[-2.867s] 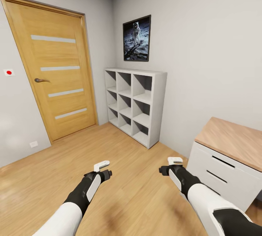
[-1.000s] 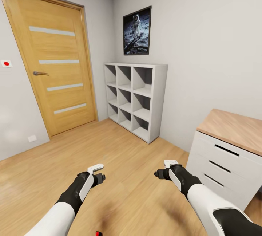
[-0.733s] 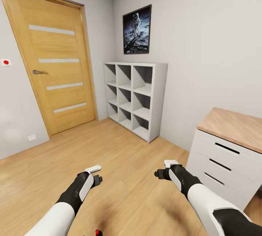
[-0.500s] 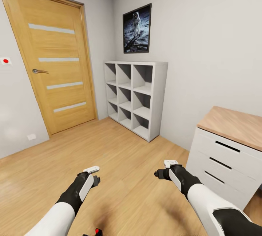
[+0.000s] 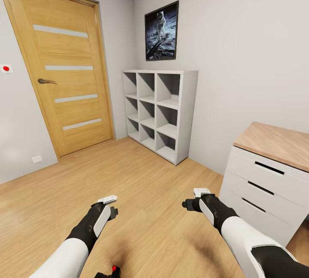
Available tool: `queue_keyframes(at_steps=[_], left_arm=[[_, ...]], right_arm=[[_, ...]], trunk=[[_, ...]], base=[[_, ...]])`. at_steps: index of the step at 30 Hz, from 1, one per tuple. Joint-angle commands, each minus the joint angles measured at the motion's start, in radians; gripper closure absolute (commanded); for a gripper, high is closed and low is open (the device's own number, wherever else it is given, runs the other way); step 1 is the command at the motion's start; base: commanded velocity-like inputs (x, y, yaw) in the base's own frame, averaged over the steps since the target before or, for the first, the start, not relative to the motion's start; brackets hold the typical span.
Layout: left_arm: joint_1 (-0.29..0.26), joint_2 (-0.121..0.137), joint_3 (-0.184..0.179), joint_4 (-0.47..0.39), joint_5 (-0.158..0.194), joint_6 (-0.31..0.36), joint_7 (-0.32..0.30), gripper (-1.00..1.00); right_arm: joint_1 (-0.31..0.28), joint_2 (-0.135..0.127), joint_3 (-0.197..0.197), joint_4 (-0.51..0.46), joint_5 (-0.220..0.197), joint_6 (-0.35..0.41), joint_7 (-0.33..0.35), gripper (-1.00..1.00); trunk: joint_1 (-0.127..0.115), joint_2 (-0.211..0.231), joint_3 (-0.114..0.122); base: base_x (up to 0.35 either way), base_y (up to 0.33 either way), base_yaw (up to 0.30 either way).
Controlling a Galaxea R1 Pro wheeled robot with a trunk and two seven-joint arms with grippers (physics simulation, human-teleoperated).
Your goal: Attach the digital camera to the camera tripod in the bedroom.
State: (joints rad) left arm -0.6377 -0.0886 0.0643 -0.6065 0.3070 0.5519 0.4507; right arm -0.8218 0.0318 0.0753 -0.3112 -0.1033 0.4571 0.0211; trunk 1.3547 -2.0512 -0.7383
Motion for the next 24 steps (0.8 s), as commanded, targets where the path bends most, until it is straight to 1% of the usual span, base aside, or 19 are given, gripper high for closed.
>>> queue_keyframes(at_steps=[1, 24], left_arm=[[0.0, -0.001, 0.002, -0.002, 0.01, 0.002, 0.007, -1.0], [0.0, -0.001, 0.003, 0.0, 0.009, 0.0, 0.007, -1.0]], right_arm=[[0.0, -0.001, 0.008, -0.002, -0.01, 0.005, -0.002, -1.0], [0.0, 0.002, 0.009, 0.006, -0.009, 0.0, -0.004, -1.0]], trunk=[[0.004, -0.008, -0.004], [0.092, -0.169, -0.076]], base=[[0.0, 0.0, 0.0], [0.0, 0.0, 0.0]])
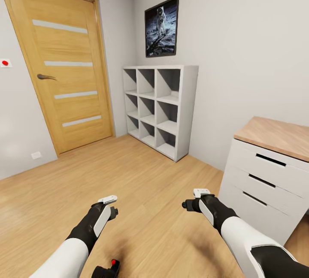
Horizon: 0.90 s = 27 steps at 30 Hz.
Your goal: Attach the digital camera to the camera tripod in the bedroom.
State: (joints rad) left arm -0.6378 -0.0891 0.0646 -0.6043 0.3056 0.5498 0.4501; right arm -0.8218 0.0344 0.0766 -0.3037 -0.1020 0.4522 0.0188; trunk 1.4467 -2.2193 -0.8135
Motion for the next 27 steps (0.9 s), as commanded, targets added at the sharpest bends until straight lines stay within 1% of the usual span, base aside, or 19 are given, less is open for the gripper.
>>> queue_keyframes(at_steps=[1, 20, 27], left_arm=[[0.0, -0.001, 0.002, -0.002, 0.01, 0.002, 0.007, -1.0], [0.0, 0.0, 0.002, 0.0, 0.01, 0.001, 0.007, -1.0], [0.0, 0.0, 0.002, 0.004, 0.01, 0.001, 0.006, -1.0]], right_arm=[[0.0, -0.001, 0.008, -0.001, -0.01, 0.005, -0.002, -1.0], [0.0, 0.003, 0.009, 0.004, -0.01, 0.003, -0.005, -1.0], [0.0, 0.005, 0.01, 0.005, -0.002, 0.002, -0.005, -1.0]], trunk=[[0.004, -0.008, -0.004], [0.077, -0.141, -0.064], [0.103, -0.19, -0.086]], base=[[0.0, 0.0, 0.0], [0.0, 0.0, 0.0], [0.0, 0.0, 0.0]])
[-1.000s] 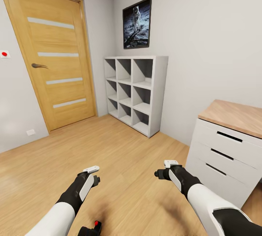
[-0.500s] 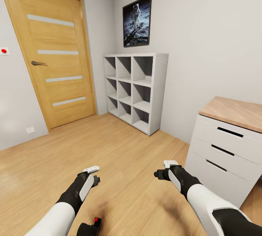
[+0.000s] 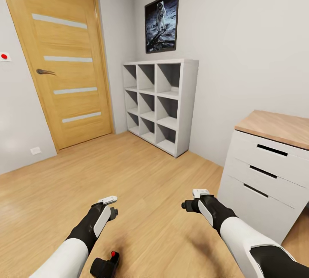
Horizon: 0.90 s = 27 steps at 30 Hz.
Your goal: Attach the digital camera to the camera tripod in the bedroom.
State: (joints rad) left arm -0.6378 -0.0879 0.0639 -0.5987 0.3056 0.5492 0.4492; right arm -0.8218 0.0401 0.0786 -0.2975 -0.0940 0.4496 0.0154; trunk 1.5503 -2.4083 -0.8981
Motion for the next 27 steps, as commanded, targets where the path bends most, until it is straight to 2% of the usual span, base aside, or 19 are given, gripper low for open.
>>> queue_keyframes(at_steps=[1, 13, 27], left_arm=[[0.0, -0.001, 0.002, 0.0, 0.01, 0.002, 0.007, -1.0], [0.0, 0.0, 0.001, 0.012, 0.008, 0.003, 0.004, -1.0], [0.0, 0.0, 0.001, 0.011, 0.007, 0.002, 0.007, -1.0]], right_arm=[[0.0, -0.001, 0.008, -0.002, -0.009, 0.004, -0.002, -1.0], [0.0, -0.002, 0.007, -0.002, -0.008, -0.001, -0.001, -1.0], [0.0, -0.003, 0.007, 0.0, -0.011, -0.015, -0.001, -1.0]], trunk=[[0.004, -0.008, -0.004], [0.05, -0.092, -0.042], [0.056, -0.095, -0.096]], base=[[0.0, 0.0, 0.0], [0.0, 0.0, 0.0], [0.0, 0.0, 0.0]])
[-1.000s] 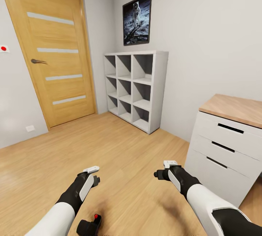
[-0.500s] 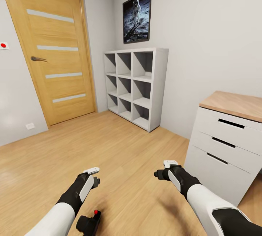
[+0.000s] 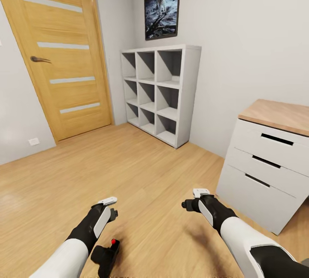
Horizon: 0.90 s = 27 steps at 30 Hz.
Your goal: Attach the digital camera to the camera tripod in the bedroom.
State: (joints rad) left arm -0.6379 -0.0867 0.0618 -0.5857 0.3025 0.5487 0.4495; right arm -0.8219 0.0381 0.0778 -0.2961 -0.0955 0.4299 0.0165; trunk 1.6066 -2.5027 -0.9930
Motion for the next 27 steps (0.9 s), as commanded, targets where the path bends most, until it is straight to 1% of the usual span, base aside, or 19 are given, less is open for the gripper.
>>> queue_keyframes(at_steps=[1, 27], left_arm=[[0.0, -0.001, 0.003, -0.002, 0.01, 0.002, 0.007, -1.0], [0.0, -0.003, -0.001, -0.001, 0.008, -0.001, 0.003, -1.0]], right_arm=[[0.0, -0.001, 0.008, -0.002, -0.01, 0.005, -0.002, -1.0], [0.0, -0.001, 0.008, -0.002, -0.006, 0.004, -0.002, -1.0]], trunk=[[0.0, -0.001, -0.005], [0.012, -0.007, -0.106]], base=[[0.0, 0.0, 0.0], [0.0, 0.0, 0.0]])
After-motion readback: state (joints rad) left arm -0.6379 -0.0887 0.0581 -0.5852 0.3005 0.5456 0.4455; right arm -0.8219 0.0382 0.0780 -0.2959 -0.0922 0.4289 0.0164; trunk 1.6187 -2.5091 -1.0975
